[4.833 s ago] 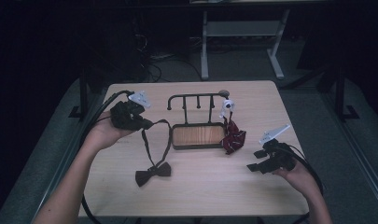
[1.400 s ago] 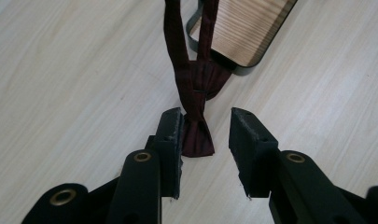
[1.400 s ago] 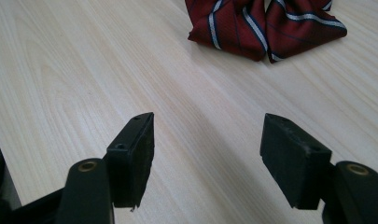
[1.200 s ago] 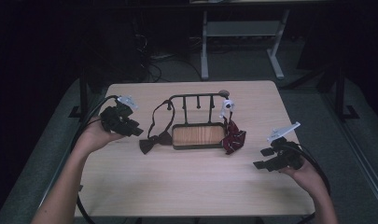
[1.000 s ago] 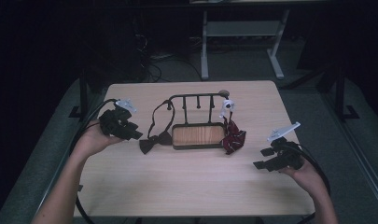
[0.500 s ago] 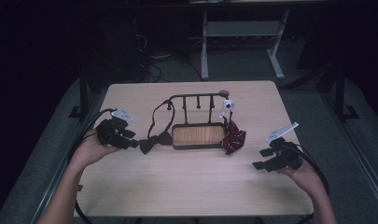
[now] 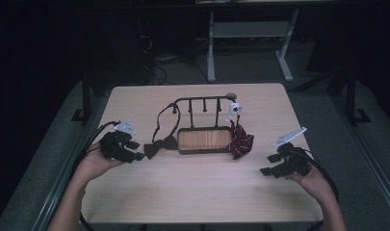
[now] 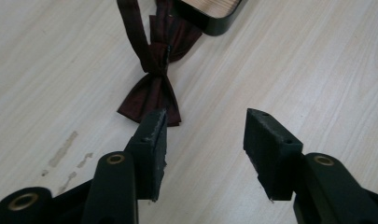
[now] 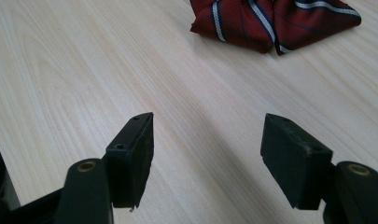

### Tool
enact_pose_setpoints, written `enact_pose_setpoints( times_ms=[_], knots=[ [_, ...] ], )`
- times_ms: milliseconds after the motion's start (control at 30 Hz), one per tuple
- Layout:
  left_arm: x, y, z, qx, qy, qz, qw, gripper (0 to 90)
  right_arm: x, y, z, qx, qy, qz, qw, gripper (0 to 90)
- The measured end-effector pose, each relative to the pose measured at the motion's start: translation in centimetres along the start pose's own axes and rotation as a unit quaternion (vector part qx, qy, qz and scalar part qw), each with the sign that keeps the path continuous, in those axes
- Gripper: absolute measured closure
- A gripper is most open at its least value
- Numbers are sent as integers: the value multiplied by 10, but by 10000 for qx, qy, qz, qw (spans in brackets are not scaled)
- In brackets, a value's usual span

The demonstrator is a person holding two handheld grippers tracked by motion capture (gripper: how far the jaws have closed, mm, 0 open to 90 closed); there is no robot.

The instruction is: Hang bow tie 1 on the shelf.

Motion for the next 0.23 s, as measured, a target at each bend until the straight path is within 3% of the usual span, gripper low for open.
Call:
enact_pose_setpoints(
  times_ms=[233],
  knots=[
    [-9, -4, 5, -76, 6, 49, 10000, 475, 1, 1, 2, 14, 11, -16, 10000, 343]
  ],
)
Point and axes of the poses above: each handheld gripper's, and its own axes: z roughly forward along the jaws, y roughly out of its top, x roughly to its left, the point moved 2 cm from there along z, roughly forward along the jaws, and after that the axes turned 3 degrees about z, right-handed, at the moved point
